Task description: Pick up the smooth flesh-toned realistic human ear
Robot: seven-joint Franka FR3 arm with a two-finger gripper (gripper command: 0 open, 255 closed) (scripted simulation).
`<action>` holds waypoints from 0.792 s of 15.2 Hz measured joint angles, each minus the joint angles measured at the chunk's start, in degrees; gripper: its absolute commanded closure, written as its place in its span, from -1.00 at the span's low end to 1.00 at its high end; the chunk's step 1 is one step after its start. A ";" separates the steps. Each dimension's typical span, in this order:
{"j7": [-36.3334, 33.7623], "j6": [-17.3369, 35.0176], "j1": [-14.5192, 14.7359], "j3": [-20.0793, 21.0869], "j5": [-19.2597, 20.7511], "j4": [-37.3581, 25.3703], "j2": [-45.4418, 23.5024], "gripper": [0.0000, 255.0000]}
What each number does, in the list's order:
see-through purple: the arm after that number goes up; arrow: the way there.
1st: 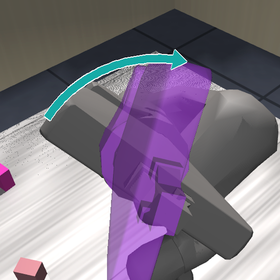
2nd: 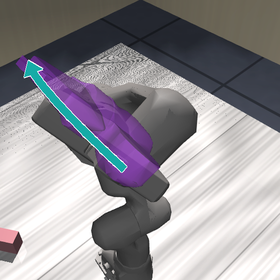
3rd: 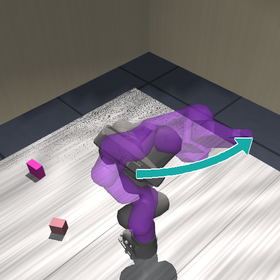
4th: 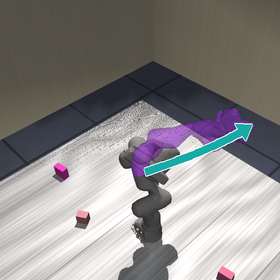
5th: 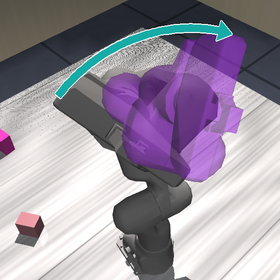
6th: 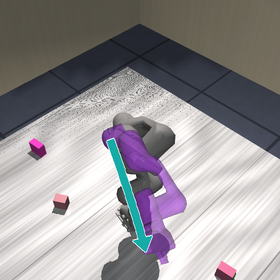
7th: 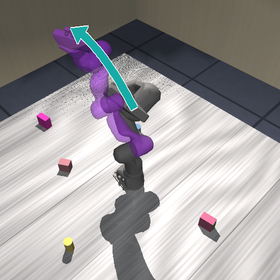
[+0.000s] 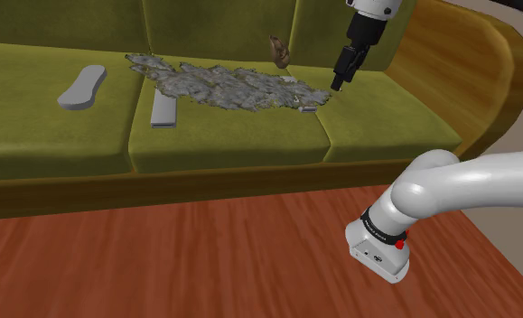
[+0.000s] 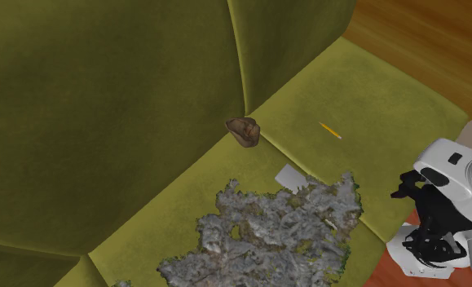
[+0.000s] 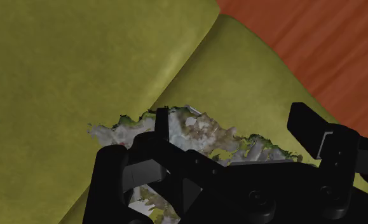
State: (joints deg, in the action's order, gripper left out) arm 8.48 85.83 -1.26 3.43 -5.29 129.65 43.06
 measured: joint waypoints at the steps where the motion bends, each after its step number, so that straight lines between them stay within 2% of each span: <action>1: 0.00 0.00 0.00 0.00 0.00 0.00 0.00 -1.00; 12: -4.48 19.89 -4.12 4.62 9.29 -1.76 -12.83 -1.00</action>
State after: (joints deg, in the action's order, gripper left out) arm 4.00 105.72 -5.39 8.05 4.01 127.90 30.23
